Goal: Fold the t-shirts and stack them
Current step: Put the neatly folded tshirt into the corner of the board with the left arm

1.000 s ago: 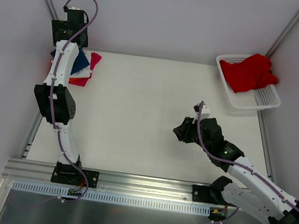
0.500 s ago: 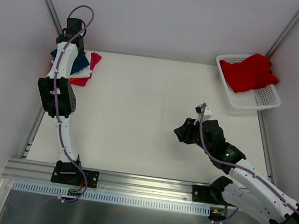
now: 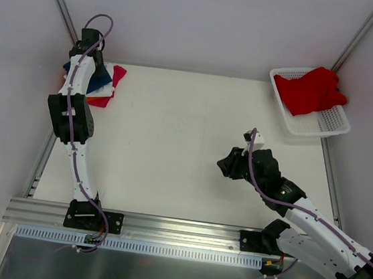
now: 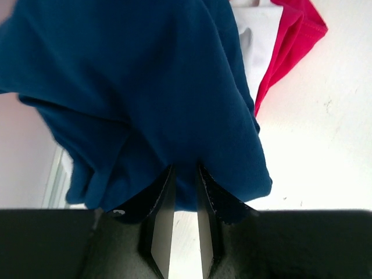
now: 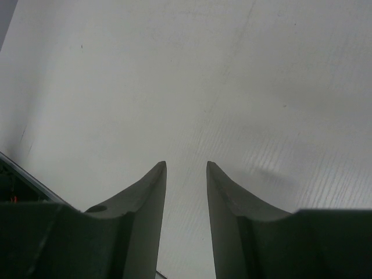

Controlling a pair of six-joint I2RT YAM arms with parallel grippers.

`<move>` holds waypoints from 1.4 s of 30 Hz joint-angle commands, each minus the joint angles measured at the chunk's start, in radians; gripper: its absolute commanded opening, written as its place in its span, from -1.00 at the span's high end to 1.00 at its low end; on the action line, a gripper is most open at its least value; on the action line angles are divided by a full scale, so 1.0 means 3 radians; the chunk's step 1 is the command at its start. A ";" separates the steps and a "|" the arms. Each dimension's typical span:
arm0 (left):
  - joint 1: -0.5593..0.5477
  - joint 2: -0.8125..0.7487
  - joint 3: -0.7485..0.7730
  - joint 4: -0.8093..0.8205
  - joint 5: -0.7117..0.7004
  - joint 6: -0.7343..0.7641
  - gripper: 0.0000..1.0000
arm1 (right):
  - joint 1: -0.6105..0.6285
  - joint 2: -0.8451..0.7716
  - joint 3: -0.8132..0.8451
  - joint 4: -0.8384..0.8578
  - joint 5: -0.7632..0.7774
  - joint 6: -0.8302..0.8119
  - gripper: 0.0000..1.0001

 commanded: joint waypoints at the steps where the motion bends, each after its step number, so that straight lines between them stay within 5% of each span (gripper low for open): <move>1: 0.0074 0.0069 0.0041 -0.0017 0.0150 -0.0081 0.61 | -0.0026 -0.0053 -0.0028 0.0099 0.0043 0.0034 0.26; 21: 0.0181 -0.0340 -0.0328 -0.0007 -0.0248 -0.0081 0.60 | -0.0046 0.0049 -0.0069 0.0207 -0.0044 0.0060 0.26; 42: 0.0370 -0.0222 -0.0271 -0.0012 -0.0279 -0.0163 0.50 | -0.0052 -0.0038 -0.0089 0.0186 -0.0014 0.0065 0.26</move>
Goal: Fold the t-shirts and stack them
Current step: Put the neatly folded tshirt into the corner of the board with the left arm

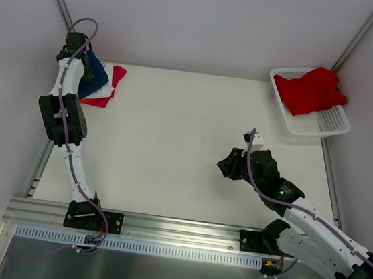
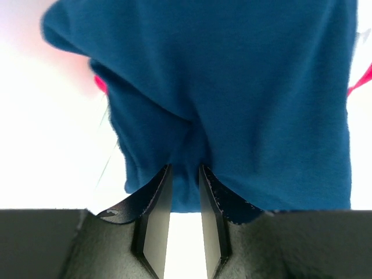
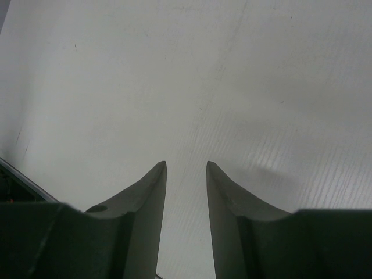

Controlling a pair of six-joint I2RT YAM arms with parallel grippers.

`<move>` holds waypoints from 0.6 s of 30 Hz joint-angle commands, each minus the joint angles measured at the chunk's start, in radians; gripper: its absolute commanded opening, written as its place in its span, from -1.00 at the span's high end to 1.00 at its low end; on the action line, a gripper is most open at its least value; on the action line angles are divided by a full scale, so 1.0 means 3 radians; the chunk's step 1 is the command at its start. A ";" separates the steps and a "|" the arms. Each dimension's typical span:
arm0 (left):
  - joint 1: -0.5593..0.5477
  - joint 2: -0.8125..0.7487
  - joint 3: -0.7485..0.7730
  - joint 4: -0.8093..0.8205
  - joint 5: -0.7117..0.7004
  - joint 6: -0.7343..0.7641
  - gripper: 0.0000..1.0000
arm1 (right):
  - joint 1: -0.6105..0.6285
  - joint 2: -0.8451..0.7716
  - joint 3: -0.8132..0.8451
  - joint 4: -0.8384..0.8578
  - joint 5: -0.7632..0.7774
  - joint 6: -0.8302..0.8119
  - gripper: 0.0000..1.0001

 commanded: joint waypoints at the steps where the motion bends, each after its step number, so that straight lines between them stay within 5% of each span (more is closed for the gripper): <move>1: 0.0096 -0.0109 0.0022 -0.0035 -0.0190 -0.0062 0.50 | -0.0018 -0.0066 -0.0008 0.0111 -0.0001 0.0032 0.26; 18: 0.0259 0.0203 0.0145 -0.0040 -0.0104 -0.0057 0.50 | -0.0029 -0.0020 0.0013 0.0101 -0.0011 0.0032 0.26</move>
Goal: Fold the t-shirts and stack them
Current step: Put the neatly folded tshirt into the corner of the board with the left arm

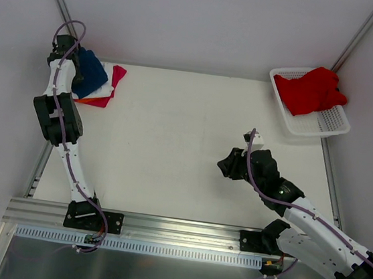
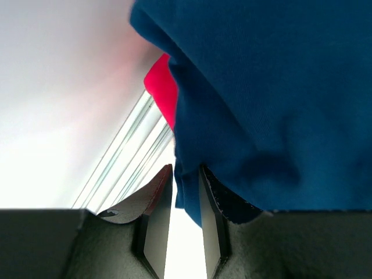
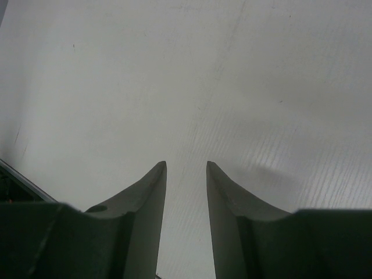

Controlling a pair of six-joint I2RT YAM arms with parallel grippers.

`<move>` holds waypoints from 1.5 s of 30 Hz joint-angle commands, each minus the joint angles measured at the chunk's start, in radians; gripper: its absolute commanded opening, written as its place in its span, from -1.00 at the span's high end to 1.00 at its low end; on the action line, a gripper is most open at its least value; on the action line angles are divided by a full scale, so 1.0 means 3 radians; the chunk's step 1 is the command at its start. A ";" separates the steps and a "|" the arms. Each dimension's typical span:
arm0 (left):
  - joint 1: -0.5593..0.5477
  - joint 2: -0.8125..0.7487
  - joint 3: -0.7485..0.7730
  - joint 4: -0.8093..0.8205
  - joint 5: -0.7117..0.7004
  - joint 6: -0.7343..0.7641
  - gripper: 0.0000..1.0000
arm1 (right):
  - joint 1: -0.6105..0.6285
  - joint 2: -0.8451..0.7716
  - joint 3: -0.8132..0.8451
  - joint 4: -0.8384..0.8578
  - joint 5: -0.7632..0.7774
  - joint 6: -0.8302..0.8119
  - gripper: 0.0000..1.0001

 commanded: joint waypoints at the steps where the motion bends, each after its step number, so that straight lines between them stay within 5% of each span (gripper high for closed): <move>1: 0.0015 0.0185 0.0127 -0.0040 0.0078 0.0006 0.50 | -0.0020 -0.0023 0.0013 0.0106 -0.0011 0.0027 0.26; 9: 0.0015 0.0191 0.0086 -0.0040 0.0094 -0.0024 0.52 | -0.0025 0.0002 0.0038 0.0080 -0.0011 0.0027 0.26; 27: -0.0205 -0.0771 -0.0103 -0.0035 -0.0049 -0.0142 0.39 | -0.0020 -0.0034 0.0008 0.0106 -0.0052 0.0083 0.26; 45: -0.0276 0.0476 0.1221 -0.0040 0.0262 0.0016 0.40 | -0.0030 0.0104 0.0038 0.0116 0.0014 0.0068 0.26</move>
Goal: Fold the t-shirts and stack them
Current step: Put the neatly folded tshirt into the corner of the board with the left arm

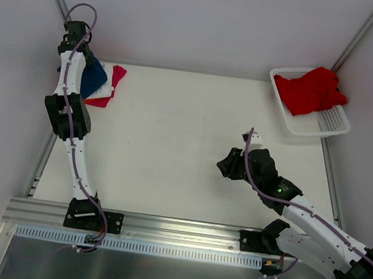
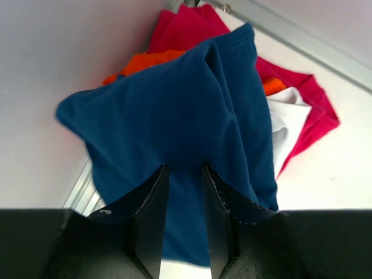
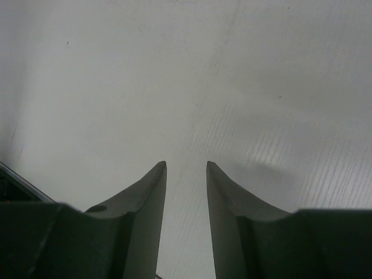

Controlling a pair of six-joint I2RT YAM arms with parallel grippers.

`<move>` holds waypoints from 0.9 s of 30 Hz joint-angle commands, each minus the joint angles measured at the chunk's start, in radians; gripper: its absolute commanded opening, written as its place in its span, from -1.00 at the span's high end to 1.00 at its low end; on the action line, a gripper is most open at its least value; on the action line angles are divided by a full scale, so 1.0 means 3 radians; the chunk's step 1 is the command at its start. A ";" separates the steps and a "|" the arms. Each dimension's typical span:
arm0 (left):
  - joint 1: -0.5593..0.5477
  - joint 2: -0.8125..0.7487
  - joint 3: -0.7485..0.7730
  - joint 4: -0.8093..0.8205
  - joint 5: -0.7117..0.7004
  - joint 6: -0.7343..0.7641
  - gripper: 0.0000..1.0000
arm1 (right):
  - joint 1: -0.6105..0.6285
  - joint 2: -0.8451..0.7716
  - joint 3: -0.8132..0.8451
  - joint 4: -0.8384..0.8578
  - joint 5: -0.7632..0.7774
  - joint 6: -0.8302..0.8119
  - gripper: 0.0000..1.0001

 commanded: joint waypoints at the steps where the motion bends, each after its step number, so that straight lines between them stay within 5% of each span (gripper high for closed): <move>1: -0.0007 0.0189 0.0280 -0.0036 0.0087 0.0092 0.40 | -0.0022 0.0079 0.0059 0.0115 0.0020 0.0026 0.26; 16: 0.0065 0.0972 0.0644 0.0123 0.0547 0.0092 0.25 | -0.0028 0.0253 0.0100 0.0110 -0.0001 0.0067 0.26; 27: 0.0034 0.0783 0.0475 0.0123 0.0690 0.0066 0.17 | -0.0028 0.0192 0.0100 0.0074 0.0015 0.0107 0.28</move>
